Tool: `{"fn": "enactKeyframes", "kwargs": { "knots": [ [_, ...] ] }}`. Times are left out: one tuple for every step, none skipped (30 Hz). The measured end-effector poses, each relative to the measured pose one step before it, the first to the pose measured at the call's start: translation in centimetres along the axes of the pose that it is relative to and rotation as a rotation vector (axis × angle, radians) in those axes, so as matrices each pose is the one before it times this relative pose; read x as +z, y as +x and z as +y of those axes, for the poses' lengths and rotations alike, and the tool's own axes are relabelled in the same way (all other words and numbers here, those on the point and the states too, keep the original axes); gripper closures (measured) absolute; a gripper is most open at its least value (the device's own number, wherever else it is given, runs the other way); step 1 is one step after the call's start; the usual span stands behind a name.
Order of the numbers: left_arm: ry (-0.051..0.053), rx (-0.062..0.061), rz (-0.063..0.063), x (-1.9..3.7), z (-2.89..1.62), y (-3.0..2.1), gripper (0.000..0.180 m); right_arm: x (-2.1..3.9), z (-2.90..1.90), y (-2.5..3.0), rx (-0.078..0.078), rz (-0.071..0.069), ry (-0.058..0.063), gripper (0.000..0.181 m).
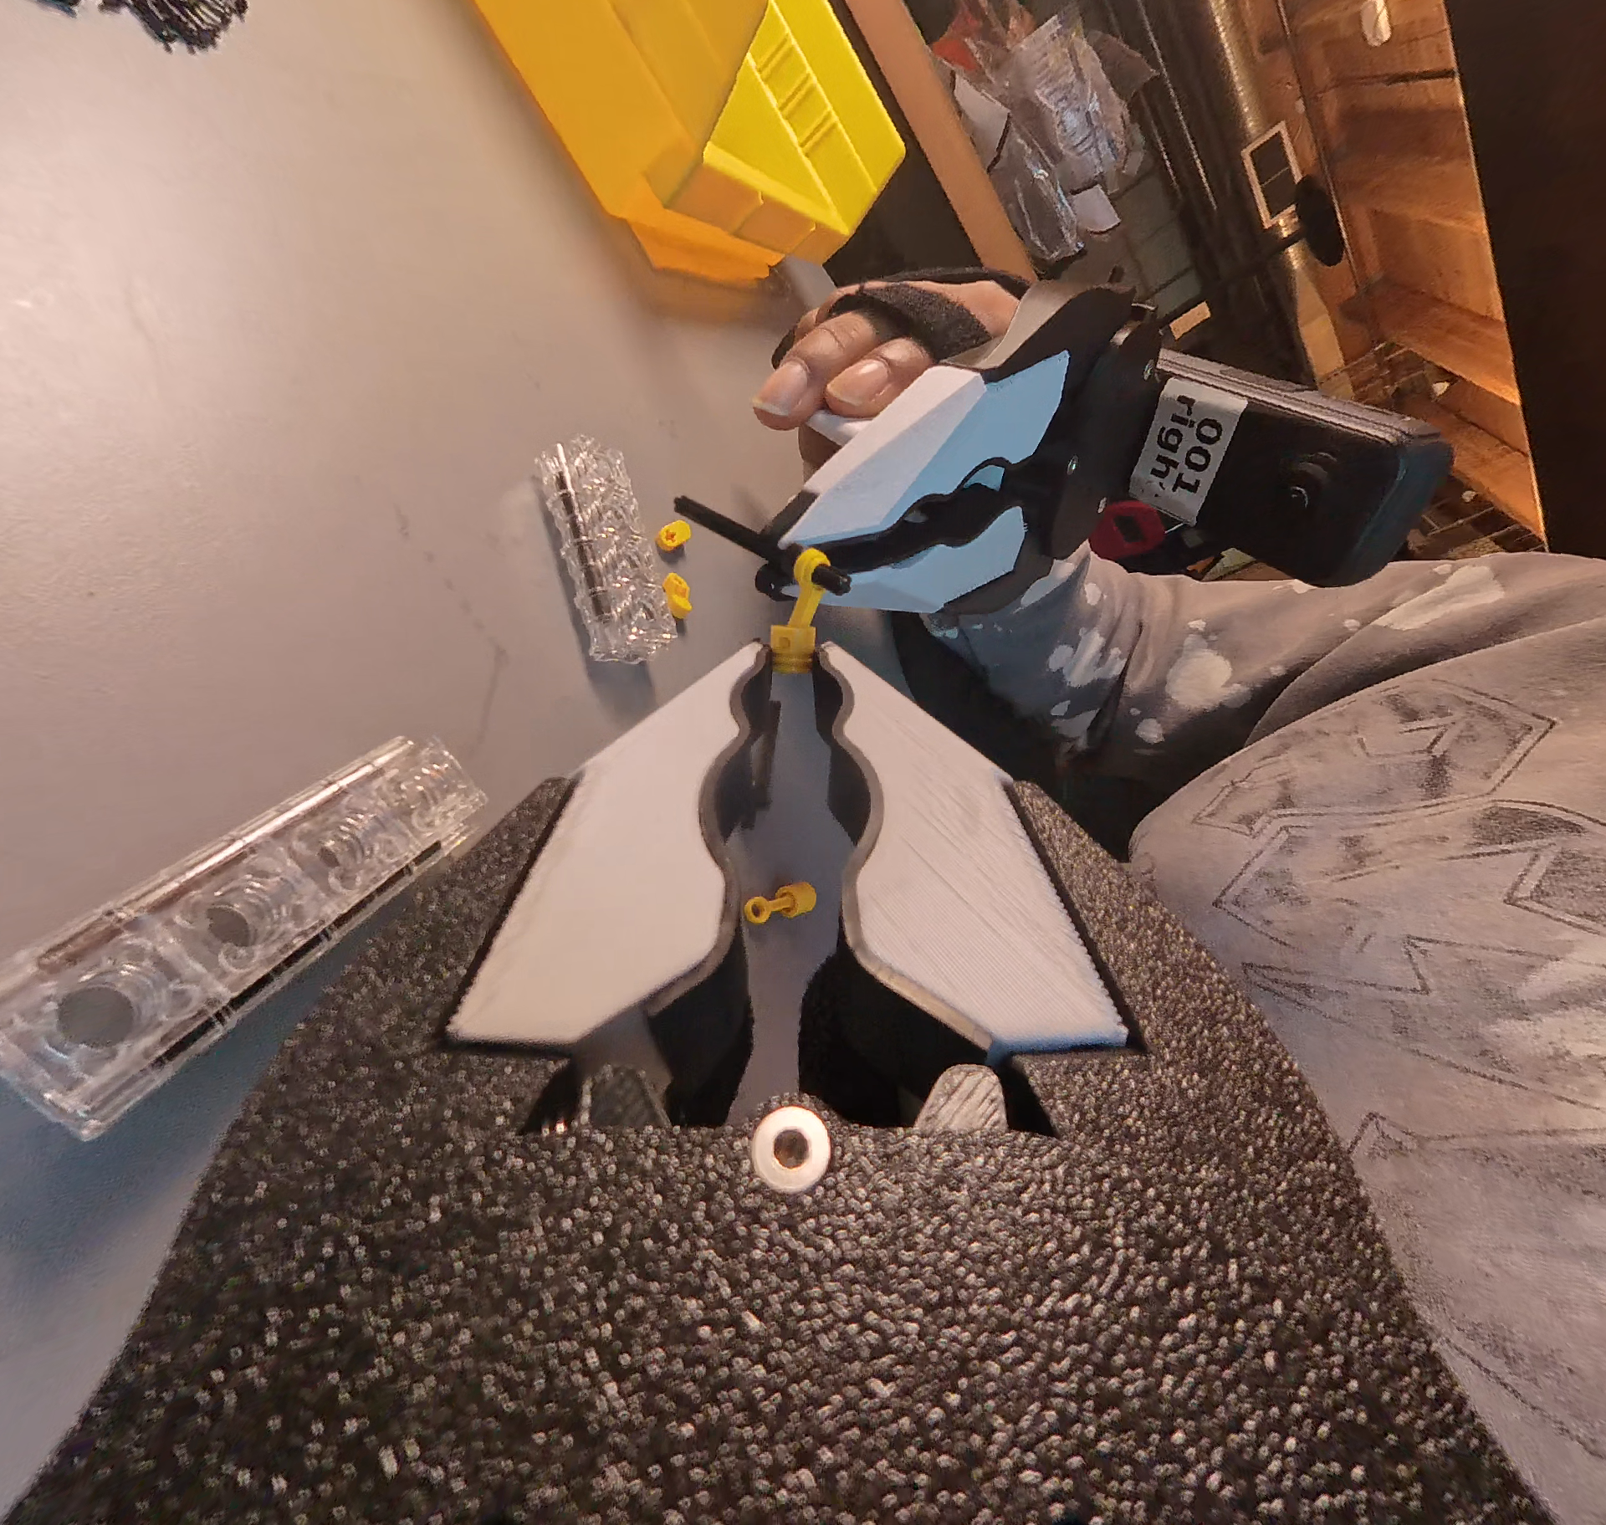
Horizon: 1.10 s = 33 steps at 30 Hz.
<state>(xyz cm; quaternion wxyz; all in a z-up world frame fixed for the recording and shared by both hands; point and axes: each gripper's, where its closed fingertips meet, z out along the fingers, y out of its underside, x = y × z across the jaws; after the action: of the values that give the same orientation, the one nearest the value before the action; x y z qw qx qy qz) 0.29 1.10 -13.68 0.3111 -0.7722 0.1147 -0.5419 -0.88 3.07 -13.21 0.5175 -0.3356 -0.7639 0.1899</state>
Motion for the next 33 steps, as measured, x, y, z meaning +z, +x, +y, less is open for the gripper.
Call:
{"fn": "enactKeyframes", "kwargs": {
  "knots": [
    [-0.0048,0.006,-0.0042,0.025,0.077,-0.037,0.173,0.025,0.0,-0.061,0.0202,-0.0073,0.0061,0.179],
    [-0.0021,0.0059,-0.0008,-0.009,0.014,0.015,0.173,0.006,-0.026,-0.031,0.0348,-0.0109,0.013,0.179],
    [0.0022,0.0066,0.0002,-0.039,-0.065,0.046,0.173,-0.025,-0.046,0.04,0.0417,-0.0086,0.0165,0.179],
    [0.0078,0.0124,-0.0024,-0.073,-0.161,0.04,0.173,-0.038,-0.059,0.121,0.0413,-0.006,0.0175,0.179],
    [0.0132,0.021,0.0028,-0.092,-0.25,0.16,0.173,-0.065,-0.148,0.16,0.0408,-0.004,0.0222,0.179],
    [0.0123,0.0204,0.006,-0.088,-0.265,0.221,0.173,-0.096,-0.275,0.175,0.0412,-0.0033,0.0267,0.179],
    [0.0116,0.0157,0.0018,-0.104,-0.253,0.171,0.172,-0.08,-0.261,0.147,0.0363,-0.0032,0.0221,0.178],
    [0.0127,0.0204,-0.001,-0.09,-0.258,0.132,0.172,-0.097,-0.274,0.18,0.0275,0.0021,0.0214,0.178],
    [0.0128,0.0242,-0.0027,-0.085,-0.25,0.112,0.171,-0.12,-0.348,0.168,0.0268,0.002,0.0245,0.178],
    [0.0128,0.0219,-0.0045,-0.081,-0.266,0.095,0.17,-0.131,-0.369,0.125,0.0265,-0.0018,0.0236,0.178],
    [0.0113,0.0231,-0.002,-0.069,-0.243,0.137,0.169,-0.124,-0.303,0.107,0.0204,-0.0009,0.0189,0.178],
    [0.0102,0.0259,-0.0004,-0.063,-0.22,0.176,0.168,-0.123,-0.238,0.183,0.0116,0.0054,0.015,0.178],
    [0.0105,0.0262,-0.0059,-0.066,-0.229,0.102,0.167,-0.135,-0.226,0.178,0.0089,0.006,0.0138,0.178],
    [0.0066,0.0271,-0.0069,-0.061,-0.166,0.096,0.167,-0.134,-0.221,0.152,0.0103,0.003,0.0128,0.178],
    [0.0041,0.028,-0.0092,-0.073,-0.141,0.058,0.167,-0.135,-0.18,0.174,0.0085,0.0045,0.0115,0.177],
    [0.0045,0.0278,-0.0122,-0.078,-0.135,-0.007,0.167,-0.126,-0.162,0.188,0.0054,0.0063,0.0104,0.177],
    [0.0034,0.0244,-0.0139,-0.09,-0.113,-0.08,0.167,-0.124,-0.131,0.197,0.0063,0.0061,0.0091,0.177],
    [0.0034,0.0208,-0.0129,-0.107,-0.096,-0.127,0.167,-0.122,-0.13,0.208,0.0096,0.0064,0.0096,0.177],
    [0.0052,0.0187,-0.0133,-0.137,-0.104,-0.176,0.166,-0.118,-0.136,0.199,0.0112,0.0045,0.0104,0.177],
    [0.0048,0.0191,-0.0165,-0.151,-0.092,-0.254,0.165,-0.123,-0.121,0.198,0.0107,0.0047,0.0105,0.177],
    [-0.0001,0.0215,-0.0188,-0.146,-0.01,-0.303,0.163,-0.129,-0.14,0.223,0.0132,0.0061,0.0114,0.177],
    [-0.0038,0.026,-0.0228,-0.124,0.052,-0.364,0.161,-0.106,-0.136,0.203,0.0167,0.0043,0.0118,0.177],
    [-0.0033,0.03,-0.0278,-0.138,0.05,-0.397,0.159,-0.108,-0.155,0.225,0.017,0.0053,0.0131,0.177],
    [-0.0026,0.0294,-0.0282,-0.125,0.027,-0.384,0.158,-0.108,-0.139,0.219,0.0162,0.0061,0.0123,0.177],
    [-0.0025,0.0264,-0.0262,-0.114,0.023,-0.326,0.155,-0.088,-0.094,0.223,0.016,0.0068,0.0091,0.177],
    [-0.0031,0.0244,-0.024,-0.08,0.025,-0.289,0.152,-0.074,-0.057,0.262,0.0147,0.0103,0.0063,0.177],
    [-0.0053,0.0228,-0.0242,-0.05,0.077,-0.295,0.151,-0.089,-0.047,0.283,0.0132,0.0116,0.0052,0.177],
    [-0.006,0.0201,-0.026,-0.013,0.097,-0.323,0.15,-0.104,-0.08,0.301,0.0123,0.0142,0.0056,0.177],
    [-0.0046,0.0166,-0.0233,-0.017,0.088,-0.305,0.149,-0.108,-0.114,0.334,0.0114,0.0165,0.0063,0.177],
    [-0.0026,0.0117,-0.0166,-0.002,0.06,-0.22,0.149,-0.108,-0.138,0.364,0.0102,0.0197,0.006,0.178],
    [0.001,0.0066,-0.011,-0.025,0.011,-0.169,0.149,-0.092,-0.147,0.362,0.0087,0.0218,0.0036,0.178],
    [0.0039,0.0021,-0.0084,-0.028,-0.042,-0.148,0.149,-0.092,-0.165,0.347,0.0067,0.0227,0.0021,0.178],
    [0.0059,0.0001,-0.0072,-0.061,-0.064,-0.157,0.149,-0.09,-0.181,0.278,0.0061,0.0221,0.0009,0.177]
  ]
}}
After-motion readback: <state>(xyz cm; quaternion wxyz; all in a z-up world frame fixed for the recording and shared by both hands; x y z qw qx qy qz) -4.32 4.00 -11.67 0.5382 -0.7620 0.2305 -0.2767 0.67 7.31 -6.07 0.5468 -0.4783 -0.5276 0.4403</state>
